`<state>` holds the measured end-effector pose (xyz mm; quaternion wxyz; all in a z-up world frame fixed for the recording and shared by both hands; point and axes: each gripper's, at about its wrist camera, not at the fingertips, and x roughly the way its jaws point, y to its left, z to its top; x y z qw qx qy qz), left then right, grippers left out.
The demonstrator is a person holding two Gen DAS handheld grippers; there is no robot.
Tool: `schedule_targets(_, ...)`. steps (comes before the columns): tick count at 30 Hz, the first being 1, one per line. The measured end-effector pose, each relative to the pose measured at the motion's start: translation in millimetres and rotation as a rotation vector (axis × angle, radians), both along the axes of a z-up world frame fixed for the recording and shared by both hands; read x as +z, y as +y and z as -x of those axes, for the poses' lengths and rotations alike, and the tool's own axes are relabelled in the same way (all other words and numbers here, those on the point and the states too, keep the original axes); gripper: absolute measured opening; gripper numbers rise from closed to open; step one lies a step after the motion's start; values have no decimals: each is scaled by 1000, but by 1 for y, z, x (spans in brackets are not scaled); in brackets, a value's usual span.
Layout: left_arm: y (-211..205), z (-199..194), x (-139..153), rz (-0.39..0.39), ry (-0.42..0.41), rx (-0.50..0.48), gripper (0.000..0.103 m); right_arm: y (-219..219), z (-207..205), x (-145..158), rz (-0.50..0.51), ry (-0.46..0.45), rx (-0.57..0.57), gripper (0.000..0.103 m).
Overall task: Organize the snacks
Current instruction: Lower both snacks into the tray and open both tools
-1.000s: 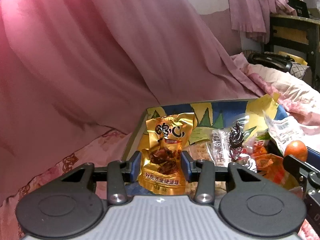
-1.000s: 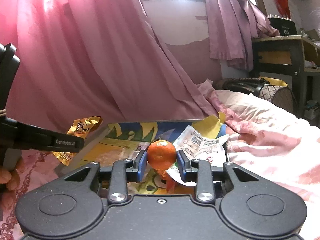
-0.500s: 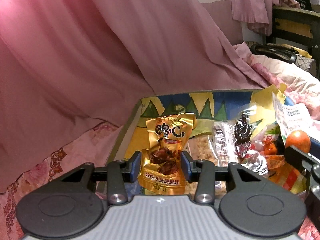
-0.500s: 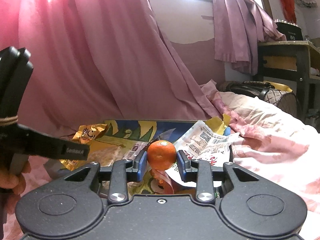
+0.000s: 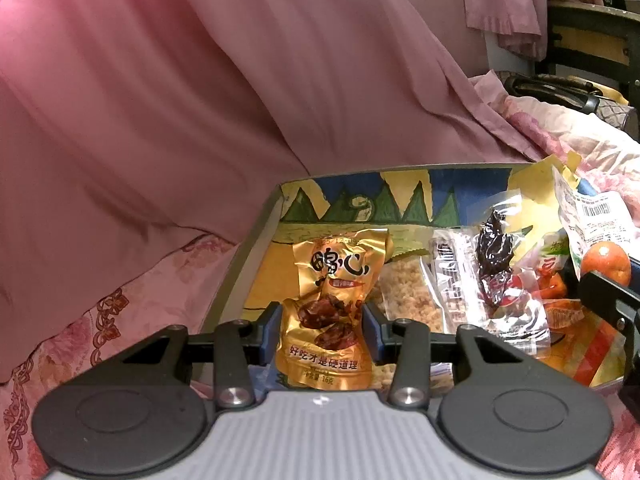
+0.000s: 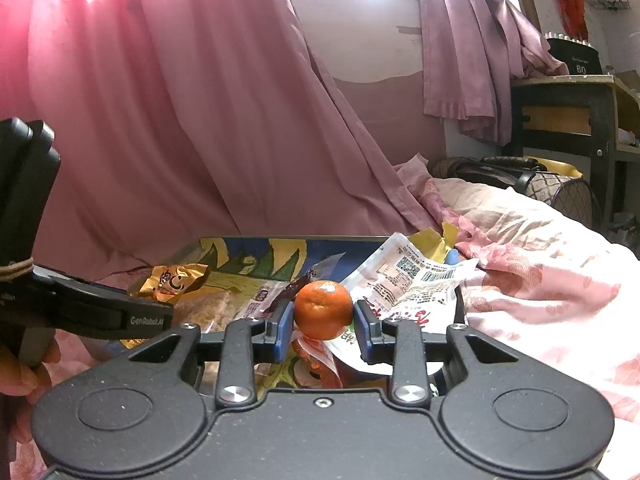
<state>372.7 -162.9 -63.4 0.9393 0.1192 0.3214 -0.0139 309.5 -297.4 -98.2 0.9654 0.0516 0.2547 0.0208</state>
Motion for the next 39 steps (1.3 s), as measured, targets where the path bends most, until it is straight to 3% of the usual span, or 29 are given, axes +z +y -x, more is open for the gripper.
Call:
schedule_targets(27, 6, 2, -3, 42, 8, 5, 56, 2, -15, -8, 5, 24, 11, 41)
schedule_targets(32, 6, 2, -2, 56, 14, 2, 60, 3, -15, -10, 3, 28, 8, 47)
schedule_targets(39, 7, 6, 0, 66, -5, 8, 75, 2, -14, -9, 6, 18, 5, 60)
